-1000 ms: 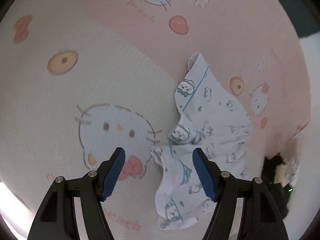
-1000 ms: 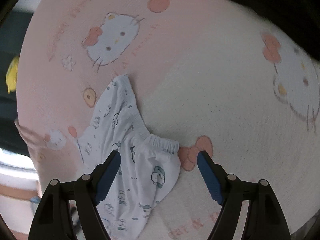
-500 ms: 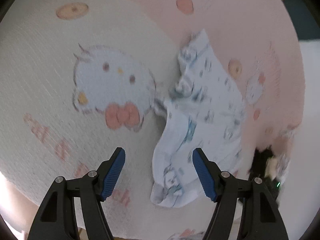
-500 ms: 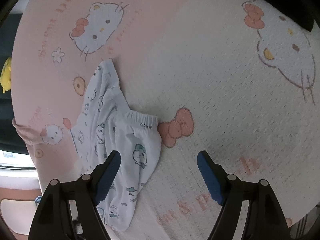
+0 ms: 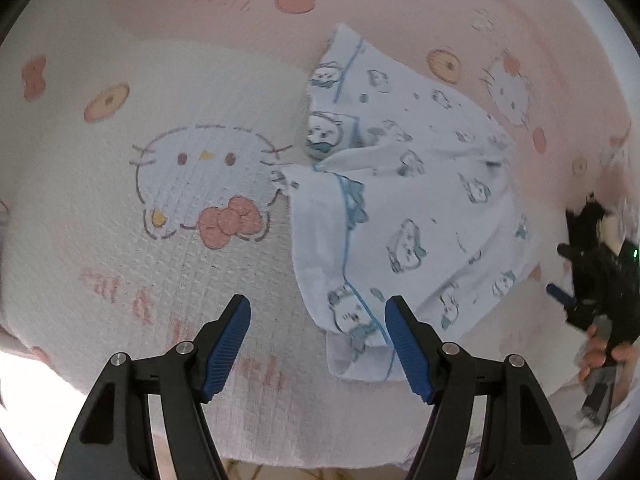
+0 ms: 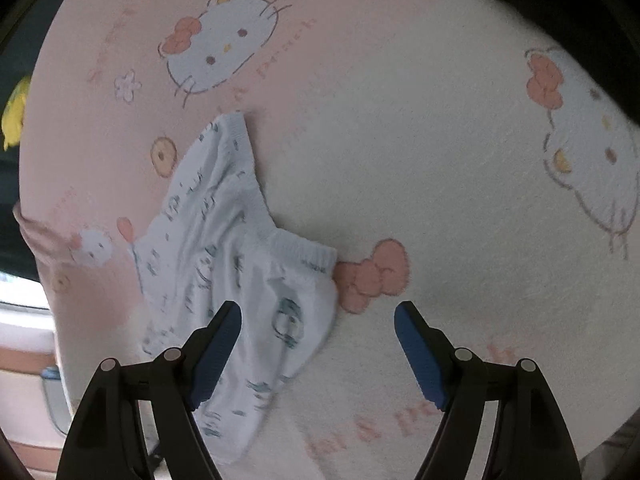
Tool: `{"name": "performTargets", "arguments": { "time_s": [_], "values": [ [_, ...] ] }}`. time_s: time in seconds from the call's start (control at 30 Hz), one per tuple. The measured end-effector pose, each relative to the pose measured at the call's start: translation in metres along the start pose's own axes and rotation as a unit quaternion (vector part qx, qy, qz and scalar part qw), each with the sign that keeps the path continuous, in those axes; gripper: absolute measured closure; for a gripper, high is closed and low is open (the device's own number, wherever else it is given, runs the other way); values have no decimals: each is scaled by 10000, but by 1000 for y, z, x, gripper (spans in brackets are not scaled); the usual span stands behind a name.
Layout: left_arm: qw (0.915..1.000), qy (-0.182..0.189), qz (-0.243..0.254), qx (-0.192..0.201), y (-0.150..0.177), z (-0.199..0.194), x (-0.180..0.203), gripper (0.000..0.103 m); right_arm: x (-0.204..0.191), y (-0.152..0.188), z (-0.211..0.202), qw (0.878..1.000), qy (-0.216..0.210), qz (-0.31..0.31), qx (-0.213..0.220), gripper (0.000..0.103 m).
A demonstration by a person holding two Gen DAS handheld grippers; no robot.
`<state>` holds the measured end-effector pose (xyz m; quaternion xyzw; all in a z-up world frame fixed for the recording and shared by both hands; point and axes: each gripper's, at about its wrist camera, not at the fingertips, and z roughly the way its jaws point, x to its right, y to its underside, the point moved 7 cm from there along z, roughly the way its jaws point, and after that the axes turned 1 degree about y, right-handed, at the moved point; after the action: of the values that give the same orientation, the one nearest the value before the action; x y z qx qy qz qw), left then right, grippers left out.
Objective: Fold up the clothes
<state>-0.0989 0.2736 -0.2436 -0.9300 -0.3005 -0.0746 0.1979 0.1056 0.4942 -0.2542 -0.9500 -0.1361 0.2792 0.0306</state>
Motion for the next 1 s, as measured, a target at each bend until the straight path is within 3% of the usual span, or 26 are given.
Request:
{"name": "performTargets", "arguments": {
  "time_s": [0.17, 0.3, 0.5, 0.7, 0.87, 1.0],
  "values": [
    [9995, -132, 156, -237, 16, -12, 8, 35, 15, 6, 2, 9996, 173, 184, -99, 24],
    [9986, -252, 284, -361, 23, -31, 10, 35, 22, 7, -6, 9978, 640, 91, 137, 24],
    [9987, -338, 331, -199, 13, -42, 11, 35, 24, 20, -9, 9984, -208, 530, -16, 25],
    [9994, 160, -212, -203, 23, -15, 18, 35, 36, 21, -7, 9929, -481, 1088, -62, 25],
    [9948, 369, -373, -877, 29, 33, 20, 35, 28, 15, -10, 9960, -402, 794, 56, 25],
    [9920, 692, -738, -761, 28, 45, 8, 35, 21, 9, -8, 9969, -539, 570, -70, 25]
  ]
}}
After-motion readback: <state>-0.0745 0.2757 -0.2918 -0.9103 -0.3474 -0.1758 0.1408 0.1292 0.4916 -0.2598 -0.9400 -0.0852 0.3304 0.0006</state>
